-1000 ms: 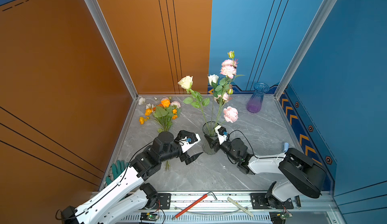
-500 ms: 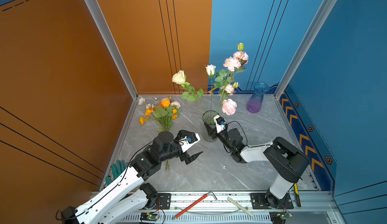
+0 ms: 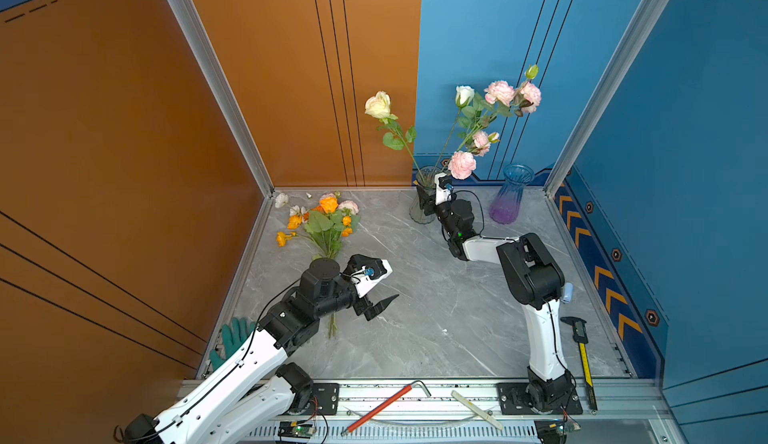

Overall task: Arrange flowers in a vase
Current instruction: Place the vase at the top-center of the table.

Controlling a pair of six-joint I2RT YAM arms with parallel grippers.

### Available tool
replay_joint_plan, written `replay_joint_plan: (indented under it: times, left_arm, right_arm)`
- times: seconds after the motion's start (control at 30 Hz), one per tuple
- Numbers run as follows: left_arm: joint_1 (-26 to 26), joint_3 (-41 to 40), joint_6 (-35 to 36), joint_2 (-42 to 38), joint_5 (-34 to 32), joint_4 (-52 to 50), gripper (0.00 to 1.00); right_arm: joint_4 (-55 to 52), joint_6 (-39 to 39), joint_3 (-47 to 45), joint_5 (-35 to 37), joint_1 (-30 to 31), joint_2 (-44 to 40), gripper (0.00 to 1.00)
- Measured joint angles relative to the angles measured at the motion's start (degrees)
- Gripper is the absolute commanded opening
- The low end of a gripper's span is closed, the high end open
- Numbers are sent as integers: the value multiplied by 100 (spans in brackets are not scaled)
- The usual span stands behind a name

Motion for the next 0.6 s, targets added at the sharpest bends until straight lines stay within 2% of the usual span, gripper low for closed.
replay_joint_plan:
  times: [0.2, 0.43, 0.53, 0.6]
  left_arm:
    - [221, -44, -44, 0, 116, 164, 98]
    - [269, -48, -46, 0, 186, 271, 98]
    - [269, -48, -48, 0, 205, 299, 98]
    - [269, -50, -46, 0, 221, 306, 98]
  right_arm:
    - [-713, -48, 824, -125, -181, 549, 34]
    - [-966, -74, 975, -127, -247, 570, 36]
    - [-984, -63, 975, -122, -308, 570, 43]
    - [-984, -61, 975, -120, -363, 570, 53]
